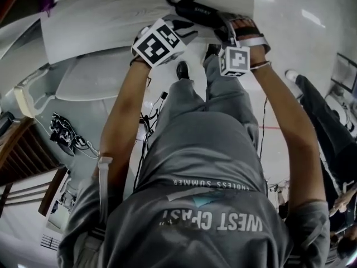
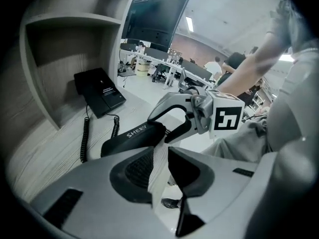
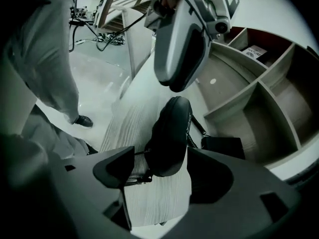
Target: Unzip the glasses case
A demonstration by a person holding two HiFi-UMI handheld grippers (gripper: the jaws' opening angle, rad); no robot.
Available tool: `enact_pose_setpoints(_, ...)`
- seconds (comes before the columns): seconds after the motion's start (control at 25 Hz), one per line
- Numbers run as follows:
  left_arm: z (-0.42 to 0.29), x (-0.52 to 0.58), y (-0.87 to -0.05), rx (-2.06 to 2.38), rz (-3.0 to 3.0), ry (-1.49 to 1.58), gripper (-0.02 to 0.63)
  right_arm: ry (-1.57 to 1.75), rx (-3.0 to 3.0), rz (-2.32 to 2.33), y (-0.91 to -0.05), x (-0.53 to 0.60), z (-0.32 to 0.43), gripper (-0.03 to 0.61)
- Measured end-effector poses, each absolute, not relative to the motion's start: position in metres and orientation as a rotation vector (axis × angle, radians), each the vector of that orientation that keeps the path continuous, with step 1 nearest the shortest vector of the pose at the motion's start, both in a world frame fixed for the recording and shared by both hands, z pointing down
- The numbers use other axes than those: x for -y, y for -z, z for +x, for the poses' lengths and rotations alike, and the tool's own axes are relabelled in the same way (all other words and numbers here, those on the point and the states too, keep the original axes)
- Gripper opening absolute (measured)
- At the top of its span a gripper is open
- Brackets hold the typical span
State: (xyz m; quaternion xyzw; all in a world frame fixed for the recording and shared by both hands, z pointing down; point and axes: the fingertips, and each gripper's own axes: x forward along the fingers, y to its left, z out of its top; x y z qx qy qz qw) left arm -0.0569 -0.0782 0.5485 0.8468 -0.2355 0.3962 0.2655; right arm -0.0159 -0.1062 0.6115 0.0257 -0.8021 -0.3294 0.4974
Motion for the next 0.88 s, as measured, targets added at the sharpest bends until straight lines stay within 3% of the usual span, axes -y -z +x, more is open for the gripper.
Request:
enact_pose_setpoints(0.64,-0.112,0.080,-0.431,0.973,2.471,-0.829,0.072,0.676,2.022,0.151,-0.540,0.066,-0.020,0.310)
enact_pose_setpoints(0.88,-0.125,0.073,-0.360,1.143,2.610,-0.686,0.022,0.528,2.204,0.406,-0.453,0.060,-0.033,0.258)
